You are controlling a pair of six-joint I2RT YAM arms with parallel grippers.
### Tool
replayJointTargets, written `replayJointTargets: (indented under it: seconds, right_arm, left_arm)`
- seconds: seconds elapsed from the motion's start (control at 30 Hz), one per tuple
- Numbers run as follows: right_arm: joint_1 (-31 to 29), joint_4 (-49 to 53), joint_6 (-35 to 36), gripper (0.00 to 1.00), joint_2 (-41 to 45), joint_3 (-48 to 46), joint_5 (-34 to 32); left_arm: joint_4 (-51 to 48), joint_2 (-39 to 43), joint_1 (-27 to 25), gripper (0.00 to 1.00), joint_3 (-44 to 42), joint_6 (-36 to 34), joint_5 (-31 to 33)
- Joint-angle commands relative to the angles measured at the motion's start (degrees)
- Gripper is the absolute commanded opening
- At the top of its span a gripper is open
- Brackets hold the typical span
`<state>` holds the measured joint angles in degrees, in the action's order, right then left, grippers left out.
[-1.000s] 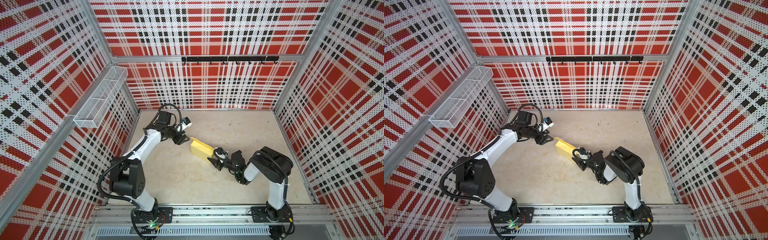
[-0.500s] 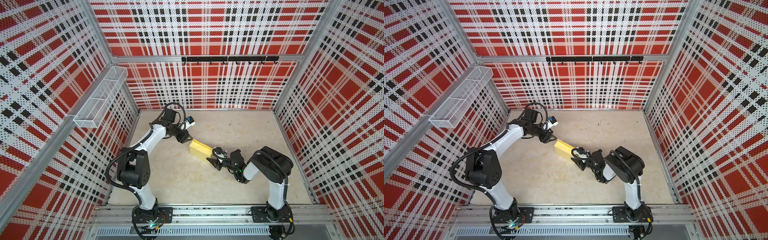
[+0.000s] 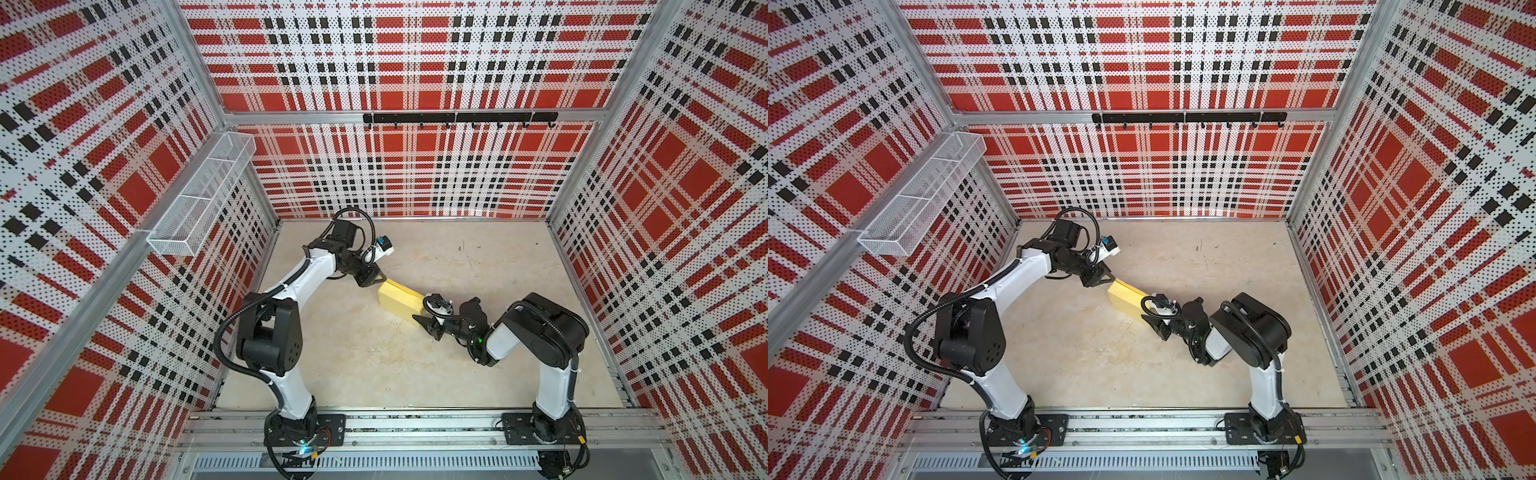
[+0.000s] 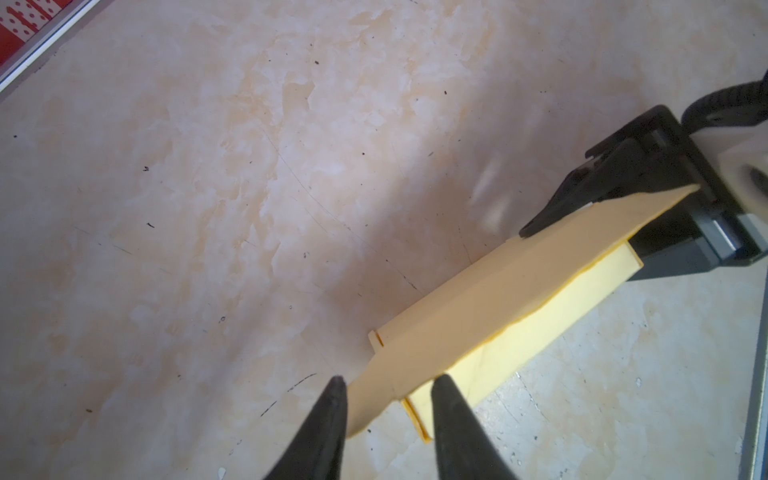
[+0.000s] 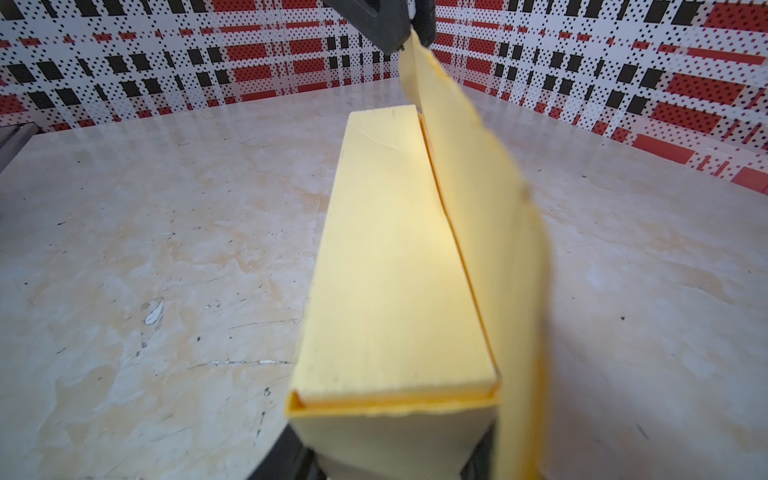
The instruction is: Fold the paper box
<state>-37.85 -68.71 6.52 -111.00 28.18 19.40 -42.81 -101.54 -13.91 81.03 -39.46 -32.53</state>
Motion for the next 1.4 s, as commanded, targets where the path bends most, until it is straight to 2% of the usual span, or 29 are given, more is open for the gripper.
replayJointTargets:
  seconds: [0.0,0.2,0.53,0.87,1.37]
  right_arm:
    - [0.1,0.19,0.77,0.41,0.93,0.66,-0.77]
    - [0.14,0.87,0.68,0.4,0.68,1.0,-1.47]
    - [0.18,1.08,0.77,0.41,-0.36,1.36,-2.46]
    - [0.14,2.81,1.11,0.41,0.04,1.42,-2.79]
    - [0.14,3.84,1.67,0.44,-0.19,2.14,-3.4]
  left_arm:
    - [0.59,1.49,-0.41,0.33,-2.06,1.29,-0.25]
    - [2.12,2.26,-0.41,0.32,-3.68,4.05,0.01]
    - [6.04,5.91,-0.31,0.19,-7.1,10.31,2.18]
    - [7.43,6.61,-0.5,0.08,-7.38,14.25,1.67]
    - [9.72,7.23,-0.34,0.05,-8.56,21.8,-0.72]
